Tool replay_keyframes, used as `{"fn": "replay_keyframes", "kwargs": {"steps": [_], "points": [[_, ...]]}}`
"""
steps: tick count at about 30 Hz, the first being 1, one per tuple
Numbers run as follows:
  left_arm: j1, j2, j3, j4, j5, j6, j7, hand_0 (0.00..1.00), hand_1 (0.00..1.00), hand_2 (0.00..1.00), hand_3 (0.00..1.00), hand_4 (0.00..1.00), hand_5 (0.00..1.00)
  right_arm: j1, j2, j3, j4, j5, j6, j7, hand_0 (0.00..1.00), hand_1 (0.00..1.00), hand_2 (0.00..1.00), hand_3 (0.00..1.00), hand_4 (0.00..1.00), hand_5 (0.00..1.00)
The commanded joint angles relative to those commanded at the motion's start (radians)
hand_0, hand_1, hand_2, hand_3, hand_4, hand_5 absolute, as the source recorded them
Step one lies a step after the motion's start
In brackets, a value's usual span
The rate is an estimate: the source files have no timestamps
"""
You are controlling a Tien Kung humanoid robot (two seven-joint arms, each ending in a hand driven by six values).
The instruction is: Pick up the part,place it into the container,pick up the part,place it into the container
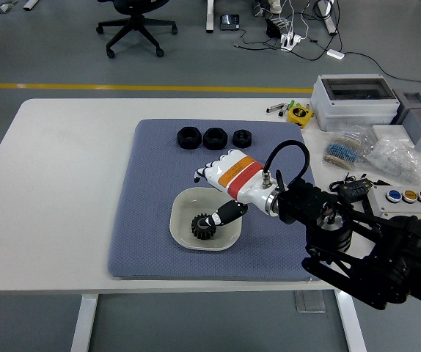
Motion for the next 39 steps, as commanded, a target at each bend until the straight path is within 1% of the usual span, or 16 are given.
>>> {"fn": "replay_keyframes", "kwargs": {"steps": [1, 2, 4, 7, 8, 13, 14, 17, 20, 27, 31, 32, 37, 38, 39], "points": [[0.000, 0.000, -0.002, 0.000, 0.002, 0.000, 0.001, 0.270, 0.434, 0.470, 0.331, 0.854, 0.739, -0.001, -0.007, 0.010, -0.003, -0.002, 0.001, 0.002, 0.279, 0.396, 0.612, 0.701, 0.998, 0.670], [0.000, 0.000, -0.004, 0.000, 0.005, -0.001, 0.002, 0.270, 0.434, 0.471, 0.332, 0.852, 0.742, -0.002, -0.017, 0.025, -0.011, -0.008, 0.006, 0.004, 0.298, 0.425, 0.604, 0.664, 0.998, 0.639], [0.000, 0.000, -0.006, 0.000, 0.008, -0.002, 0.002, 0.270, 0.434, 0.471, 0.332, 0.852, 0.742, -0.005, -0.029, 0.039, -0.021, -0.016, 0.010, 0.004, 0.298, 0.425, 0.604, 0.664, 0.998, 0.639], [0.001, 0.000, -0.009, 0.000, 0.010, -0.001, 0.003, 0.270, 0.434, 0.471, 0.332, 0.852, 0.742, -0.013, -0.051, 0.061, -0.056, -0.022, 0.004, 0.007, 0.298, 0.425, 0.604, 0.664, 0.998, 0.639], [0.001, 0.000, -0.010, 0.000, 0.011, -0.001, 0.003, 0.269, 0.432, 0.471, 0.331, 0.848, 0.744, -0.014, -0.055, 0.065, -0.066, -0.021, 0.003, 0.008, 0.400, 0.499, 0.597, 0.564, 0.998, 0.578], [0.000, -0.001, -0.018, 0.000, 0.018, -0.001, 0.004, 0.269, 0.432, 0.471, 0.331, 0.848, 0.744, -0.023, -0.074, 0.065, -0.129, 0.006, 0.011, 0.023, 0.400, 0.499, 0.597, 0.564, 0.998, 0.578], [0.000, -0.002, -0.021, 0.000, 0.021, -0.001, 0.005, 0.270, 0.432, 0.470, 0.332, 0.846, 0.748, -0.024, -0.075, 0.058, -0.147, 0.015, 0.011, 0.023, 0.461, 0.527, 0.596, 0.542, 0.998, 0.543], [-0.002, -0.003, -0.032, 0.000, 0.034, -0.002, 0.007, 0.270, 0.432, 0.470, 0.332, 0.846, 0.748, -0.028, -0.075, 0.039, -0.185, 0.029, 0.021, 0.020, 0.461, 0.527, 0.596, 0.542, 0.998, 0.543], [-0.002, -0.005, -0.040, 0.000, 0.042, -0.001, 0.009, 0.269, 0.433, 0.470, 0.332, 0.846, 0.747, -0.033, -0.072, 0.021, -0.209, 0.042, 0.024, 0.020, 0.473, 0.521, 0.592, 0.538, 0.998, 0.547], [-0.003, -0.008, -0.042, 0.000, 0.043, 0.001, 0.012, 0.270, 0.433, 0.470, 0.332, 0.846, 0.748, -0.039, -0.051, -0.003, -0.268, 0.072, -0.002, 0.020, 0.475, 0.515, 0.583, 0.529, 0.998, 0.552], [-0.004, -0.009, -0.041, 0.000, 0.043, 0.001, 0.012, 0.270, 0.433, 0.470, 0.332, 0.846, 0.748, -0.039, -0.045, -0.005, -0.281, 0.085, -0.020, 0.022, 0.475, 0.515, 0.583, 0.529, 0.998, 0.552], [-0.004, -0.009, -0.041, 0.000, 0.043, 0.001, 0.012, 0.269, 0.432, 0.471, 0.333, 0.846, 0.749, -0.038, -0.044, -0.005, -0.282, 0.087, -0.023, 0.022, 0.419, 0.498, 0.536, 0.501, 0.924, 0.489], [-0.005, -0.008, -0.038, 0.000, 0.040, 0.001, 0.011, 0.269, 0.432, 0.471, 0.333, 0.846, 0.749, -0.035, -0.042, -0.011, -0.302, 0.095, -0.038, 0.028, 0.419, 0.498, 0.536, 0.501, 0.924, 0.489], [-0.005, -0.008, -0.038, 0.000, 0.040, 0.001, 0.011, 0.269, 0.432, 0.468, 0.332, 0.846, 0.749, -0.034, -0.042, -0.011, -0.304, 0.096, -0.040, 0.029, 0.341, 0.435, 0.502, 0.490, 0.826, 0.462], [-0.005, -0.008, -0.038, 0.000, 0.040, 0.001, 0.010, 0.269, 0.432, 0.468, 0.332, 0.846, 0.749, -0.034, -0.042, -0.012, -0.306, 0.097, -0.041, 0.030, 0.341, 0.435, 0.502, 0.490, 0.826, 0.462]]}}
